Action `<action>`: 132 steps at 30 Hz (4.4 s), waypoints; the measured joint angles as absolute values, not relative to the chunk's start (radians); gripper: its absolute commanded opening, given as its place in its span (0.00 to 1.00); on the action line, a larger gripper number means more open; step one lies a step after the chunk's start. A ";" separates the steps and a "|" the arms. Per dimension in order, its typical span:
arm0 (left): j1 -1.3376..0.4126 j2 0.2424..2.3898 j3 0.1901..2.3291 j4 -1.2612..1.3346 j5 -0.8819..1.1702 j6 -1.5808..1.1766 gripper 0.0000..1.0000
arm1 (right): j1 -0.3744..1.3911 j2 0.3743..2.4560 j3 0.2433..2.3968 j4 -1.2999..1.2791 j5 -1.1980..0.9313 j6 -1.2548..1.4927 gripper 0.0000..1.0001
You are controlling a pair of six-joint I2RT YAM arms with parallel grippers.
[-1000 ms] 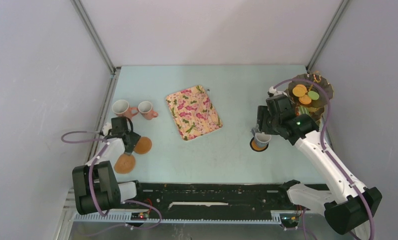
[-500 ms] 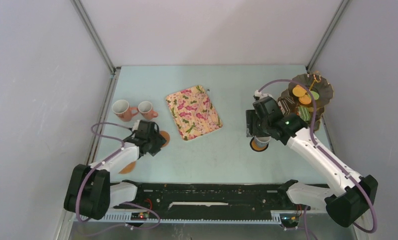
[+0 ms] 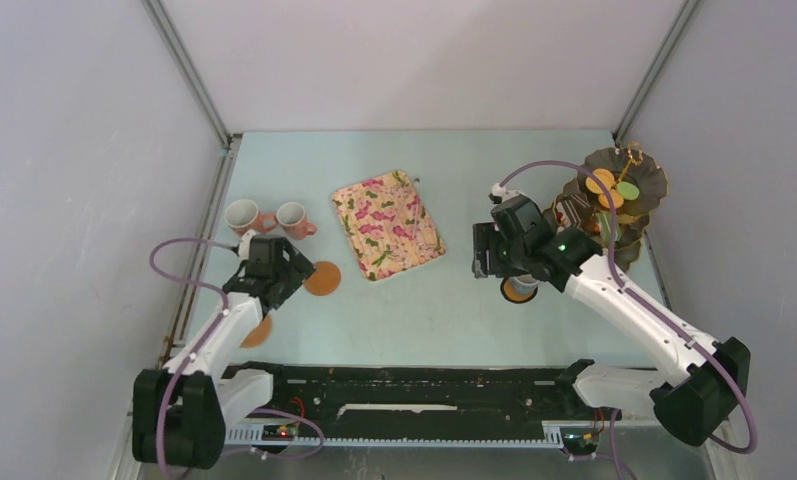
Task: Serve the afternoon tea
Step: Move the coaster to the center of the board, then pick up the cup at the center of the board.
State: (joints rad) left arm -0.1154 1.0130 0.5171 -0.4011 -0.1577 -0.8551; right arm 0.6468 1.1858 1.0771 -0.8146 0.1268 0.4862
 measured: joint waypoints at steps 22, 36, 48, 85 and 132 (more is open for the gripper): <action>-0.170 1.371 0.567 -0.099 0.005 -0.709 0.52 | 0.647 1.147 1.077 -0.832 0.117 0.486 0.67; -0.556 1.165 0.442 -0.116 0.155 -0.928 0.61 | 0.799 1.325 1.077 -0.749 0.094 0.507 0.69; -0.537 0.724 0.589 -0.565 0.027 -0.828 0.76 | 0.942 1.824 1.326 -0.640 0.051 0.598 0.61; -0.534 0.686 0.709 -0.781 -0.039 -0.722 0.77 | 0.824 1.614 0.909 -0.612 0.315 0.758 0.36; -0.533 0.687 0.735 -0.775 0.003 -0.714 0.79 | 0.629 1.741 1.032 -0.642 0.485 0.565 0.38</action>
State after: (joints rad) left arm -0.5335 0.6868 0.7353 -0.7746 0.0029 -0.7139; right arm 0.6289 1.7409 1.0325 -0.6418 0.4847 0.5648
